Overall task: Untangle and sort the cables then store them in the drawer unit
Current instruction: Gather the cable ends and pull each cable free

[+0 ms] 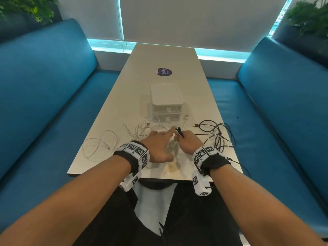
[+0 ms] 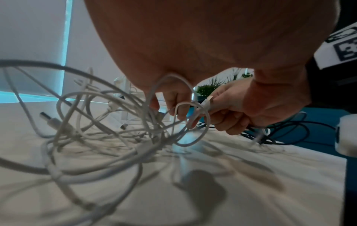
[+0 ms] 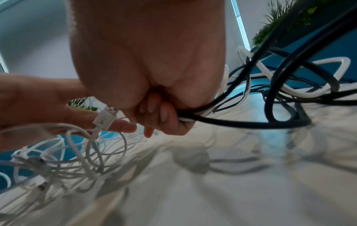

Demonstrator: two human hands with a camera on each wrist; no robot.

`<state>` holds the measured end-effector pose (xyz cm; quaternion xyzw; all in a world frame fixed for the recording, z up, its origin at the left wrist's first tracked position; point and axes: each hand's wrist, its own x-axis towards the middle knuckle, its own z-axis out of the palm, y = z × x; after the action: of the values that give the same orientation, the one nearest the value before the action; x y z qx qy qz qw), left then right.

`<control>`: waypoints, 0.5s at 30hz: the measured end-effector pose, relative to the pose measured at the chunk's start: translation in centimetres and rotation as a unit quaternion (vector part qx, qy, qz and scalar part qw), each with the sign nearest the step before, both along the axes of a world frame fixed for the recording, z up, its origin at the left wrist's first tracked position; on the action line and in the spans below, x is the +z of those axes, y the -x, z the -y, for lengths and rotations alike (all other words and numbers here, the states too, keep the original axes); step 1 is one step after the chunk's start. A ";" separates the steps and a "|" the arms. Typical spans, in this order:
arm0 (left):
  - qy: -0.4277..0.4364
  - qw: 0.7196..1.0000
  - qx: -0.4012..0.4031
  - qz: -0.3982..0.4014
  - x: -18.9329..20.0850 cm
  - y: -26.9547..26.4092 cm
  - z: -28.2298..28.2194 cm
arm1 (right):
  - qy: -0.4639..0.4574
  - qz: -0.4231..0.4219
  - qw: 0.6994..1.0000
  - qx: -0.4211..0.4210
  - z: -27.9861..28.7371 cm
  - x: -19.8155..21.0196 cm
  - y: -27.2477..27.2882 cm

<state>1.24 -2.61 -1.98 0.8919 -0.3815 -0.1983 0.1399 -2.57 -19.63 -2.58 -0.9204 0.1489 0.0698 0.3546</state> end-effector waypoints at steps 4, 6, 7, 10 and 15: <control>0.075 0.997 0.002 -0.014 0.2 0.1 0.1 | -0.001 -0.016 1.000 -0.001 0.3 -0.3 0.1; 0.135 0.990 0.024 0.014 0.5 -0.1 0.2 | -0.010 -0.019 1.000 -0.007 0.3 -0.4 0.1; 0.161 0.986 0.033 0.034 0.6 -0.3 0.3 | -0.014 -0.018 1.000 -0.009 0.3 -0.4 0.0; 0.190 0.980 0.036 0.051 0.4 -0.7 0.8 | -0.021 -0.010 1.000 -0.008 0.3 -0.5 0.0; 0.126 0.987 0.073 0.061 -0.1 -1.3 1.7 | -0.052 0.018 0.998 -0.020 0.5 -0.3 0.1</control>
<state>2.59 -4.27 -2.05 0.9031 -0.3450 -0.0834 0.2417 -2.63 -20.09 -2.91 -0.8986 0.1565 0.0537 0.4064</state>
